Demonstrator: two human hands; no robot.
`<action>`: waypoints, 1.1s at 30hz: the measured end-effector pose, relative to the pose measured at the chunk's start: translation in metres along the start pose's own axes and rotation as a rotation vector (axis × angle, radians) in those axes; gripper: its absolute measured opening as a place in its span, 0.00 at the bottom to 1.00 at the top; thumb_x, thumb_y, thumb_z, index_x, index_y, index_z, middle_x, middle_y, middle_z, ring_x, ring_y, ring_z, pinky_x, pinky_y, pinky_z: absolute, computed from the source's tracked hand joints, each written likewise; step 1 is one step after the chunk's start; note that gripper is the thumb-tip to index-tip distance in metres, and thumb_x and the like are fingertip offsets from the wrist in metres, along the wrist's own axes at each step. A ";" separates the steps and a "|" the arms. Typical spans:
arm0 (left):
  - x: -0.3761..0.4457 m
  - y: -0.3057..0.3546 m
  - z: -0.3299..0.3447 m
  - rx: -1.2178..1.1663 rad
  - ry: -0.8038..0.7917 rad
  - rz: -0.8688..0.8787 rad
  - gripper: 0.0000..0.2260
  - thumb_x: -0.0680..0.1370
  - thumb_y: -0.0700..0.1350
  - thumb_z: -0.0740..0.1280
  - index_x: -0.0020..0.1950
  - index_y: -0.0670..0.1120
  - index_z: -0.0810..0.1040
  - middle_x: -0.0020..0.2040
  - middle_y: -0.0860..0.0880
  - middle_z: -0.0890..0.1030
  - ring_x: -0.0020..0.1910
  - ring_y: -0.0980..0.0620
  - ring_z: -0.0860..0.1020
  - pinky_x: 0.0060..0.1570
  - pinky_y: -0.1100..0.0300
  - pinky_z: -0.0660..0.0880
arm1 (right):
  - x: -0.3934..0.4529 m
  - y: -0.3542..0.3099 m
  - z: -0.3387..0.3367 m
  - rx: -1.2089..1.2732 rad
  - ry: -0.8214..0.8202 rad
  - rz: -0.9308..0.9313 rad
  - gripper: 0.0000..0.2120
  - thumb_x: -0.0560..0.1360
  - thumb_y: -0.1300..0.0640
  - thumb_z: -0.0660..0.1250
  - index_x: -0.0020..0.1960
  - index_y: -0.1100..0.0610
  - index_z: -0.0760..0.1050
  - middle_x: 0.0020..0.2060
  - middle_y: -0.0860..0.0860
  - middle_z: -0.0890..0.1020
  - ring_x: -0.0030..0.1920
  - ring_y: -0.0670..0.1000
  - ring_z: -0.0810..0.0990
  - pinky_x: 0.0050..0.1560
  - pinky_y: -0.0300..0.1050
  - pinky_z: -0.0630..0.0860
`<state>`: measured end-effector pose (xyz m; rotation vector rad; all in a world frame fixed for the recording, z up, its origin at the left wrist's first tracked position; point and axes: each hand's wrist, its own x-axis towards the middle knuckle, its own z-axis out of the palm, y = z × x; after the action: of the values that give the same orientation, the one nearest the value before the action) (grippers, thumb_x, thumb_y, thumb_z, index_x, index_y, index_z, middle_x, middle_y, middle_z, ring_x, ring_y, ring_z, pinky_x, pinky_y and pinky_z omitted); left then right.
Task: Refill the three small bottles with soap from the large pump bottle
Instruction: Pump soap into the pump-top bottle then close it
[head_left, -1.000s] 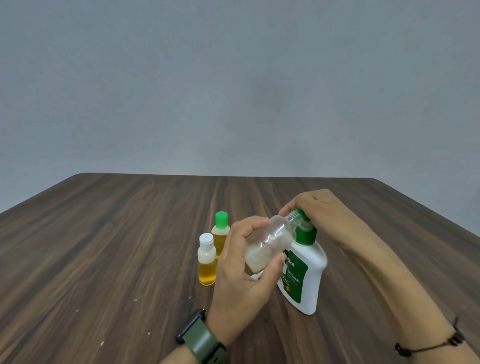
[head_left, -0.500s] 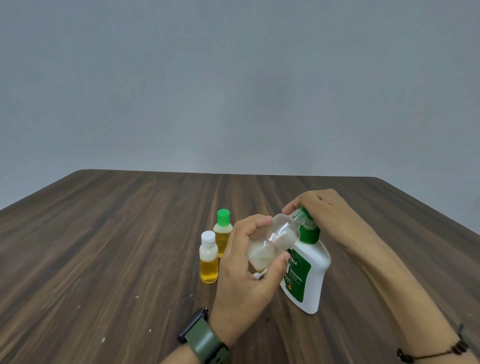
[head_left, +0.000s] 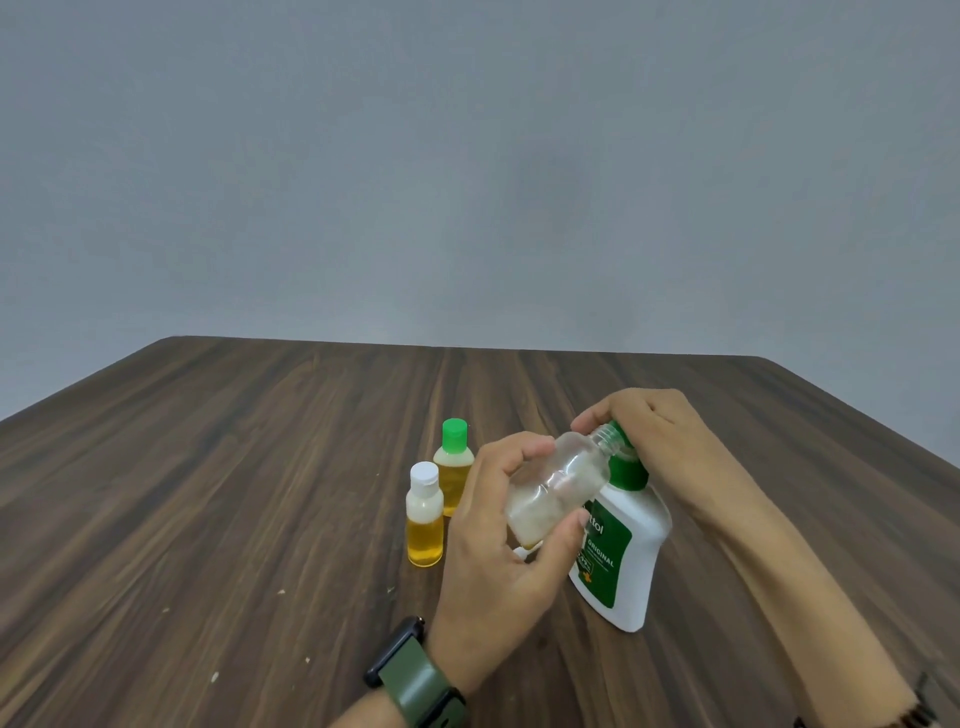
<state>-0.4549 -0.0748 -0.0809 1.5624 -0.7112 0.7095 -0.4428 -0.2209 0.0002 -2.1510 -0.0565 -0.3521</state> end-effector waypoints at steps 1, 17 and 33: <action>-0.001 -0.001 0.000 0.001 -0.005 -0.008 0.19 0.70 0.45 0.69 0.59 0.51 0.70 0.55 0.57 0.74 0.55 0.54 0.75 0.51 0.63 0.74 | -0.002 0.003 0.002 0.018 0.004 0.012 0.17 0.76 0.60 0.55 0.39 0.56 0.82 0.37 0.53 0.82 0.37 0.50 0.78 0.38 0.44 0.72; -0.002 0.001 0.000 -0.012 -0.007 -0.012 0.19 0.70 0.46 0.69 0.59 0.51 0.70 0.55 0.58 0.74 0.55 0.54 0.75 0.51 0.64 0.74 | -0.003 0.006 0.004 0.062 0.030 0.003 0.17 0.76 0.60 0.54 0.39 0.57 0.81 0.33 0.51 0.81 0.35 0.49 0.77 0.36 0.43 0.70; -0.001 0.002 -0.001 -0.056 -0.002 -0.025 0.19 0.70 0.46 0.69 0.60 0.52 0.70 0.56 0.58 0.75 0.55 0.51 0.76 0.49 0.62 0.76 | -0.003 -0.004 -0.002 -0.023 0.018 -0.028 0.16 0.77 0.59 0.55 0.41 0.58 0.81 0.38 0.54 0.83 0.38 0.49 0.78 0.38 0.42 0.72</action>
<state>-0.4570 -0.0743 -0.0801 1.5182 -0.7058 0.6643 -0.4468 -0.2199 0.0040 -2.1709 -0.0721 -0.3902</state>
